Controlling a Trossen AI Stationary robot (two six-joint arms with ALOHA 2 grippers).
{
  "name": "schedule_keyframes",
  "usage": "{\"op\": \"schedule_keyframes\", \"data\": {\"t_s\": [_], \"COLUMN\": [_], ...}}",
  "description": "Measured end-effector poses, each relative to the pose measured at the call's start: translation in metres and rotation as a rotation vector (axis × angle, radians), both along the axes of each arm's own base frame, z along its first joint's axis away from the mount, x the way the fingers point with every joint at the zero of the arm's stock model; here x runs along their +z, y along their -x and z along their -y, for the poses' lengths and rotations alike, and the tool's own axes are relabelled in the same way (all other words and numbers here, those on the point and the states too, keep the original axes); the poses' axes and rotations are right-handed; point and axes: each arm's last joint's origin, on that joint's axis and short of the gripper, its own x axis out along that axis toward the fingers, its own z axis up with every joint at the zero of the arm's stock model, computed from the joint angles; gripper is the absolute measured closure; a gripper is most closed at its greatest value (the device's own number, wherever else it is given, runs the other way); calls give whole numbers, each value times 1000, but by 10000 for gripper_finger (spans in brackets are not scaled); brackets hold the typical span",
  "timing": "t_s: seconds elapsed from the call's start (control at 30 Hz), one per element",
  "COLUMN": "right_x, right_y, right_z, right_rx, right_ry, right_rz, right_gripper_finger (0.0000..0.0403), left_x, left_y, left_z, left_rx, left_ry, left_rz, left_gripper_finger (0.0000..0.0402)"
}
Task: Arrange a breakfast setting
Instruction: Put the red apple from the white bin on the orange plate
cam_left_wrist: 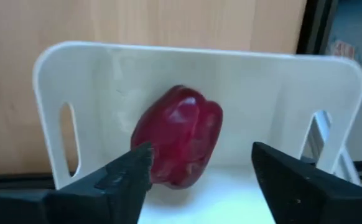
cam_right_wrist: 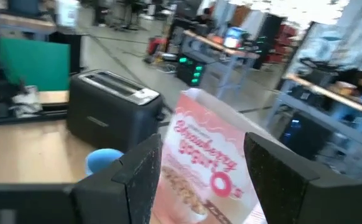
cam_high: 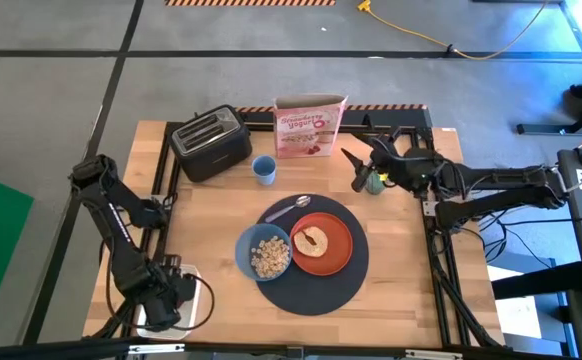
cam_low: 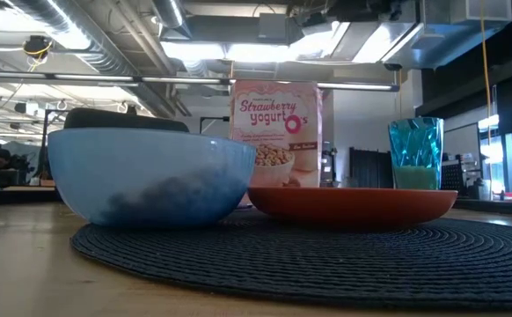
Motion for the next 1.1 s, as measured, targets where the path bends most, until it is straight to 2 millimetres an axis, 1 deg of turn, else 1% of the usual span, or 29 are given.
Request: {"op": "schedule_keyframes", "data": {"t_s": [0.1, 0.23, 0.37, 0.5, 0.6, 0.7, 0.93, 1.03, 1.1], "right_x": [-3, -6, -6, -7, -8, -9, -9, -9, -10], "right_y": [-4, -8, -8, -8, -8, -7, -7, -7, -7], "right_z": [4, 4, 3, 3, 3, 3, 3, 3, 3], "right_rx": [22, 25, 25, 23, 22, 20, 17, 17, 17], "right_ry": [-6, -7, -11, -31, -42, -56, -73, -74, -74], "right_rz": [-8, -22, -21, -25, -21, -22, -15, -19, -19], "right_gripper_finger": [184, 184, 184, 184, 184, 184, 184, 184, 184], "left_x": [-9, -21, -36, -53, -62, -67, -68, -69, -72], "left_y": [5, 11, 13, 16, 18, 20, 21, 20, 19], "left_z": [-1, -3, -3, -7, -11, -15, -15, -14, -12], "left_rx": [-30, -77, -95, -99, -99, -94, -130, -82, -73], "left_ry": [-14, -35, -14, -5, -17, -31, -21, -19, -19], "left_rz": [-20, -31, -16, -17, -26, -41, -52, -55, -53], "left_gripper_finger": [109, 82, 63, 53, 53, 59, 94, 97, 92]}}
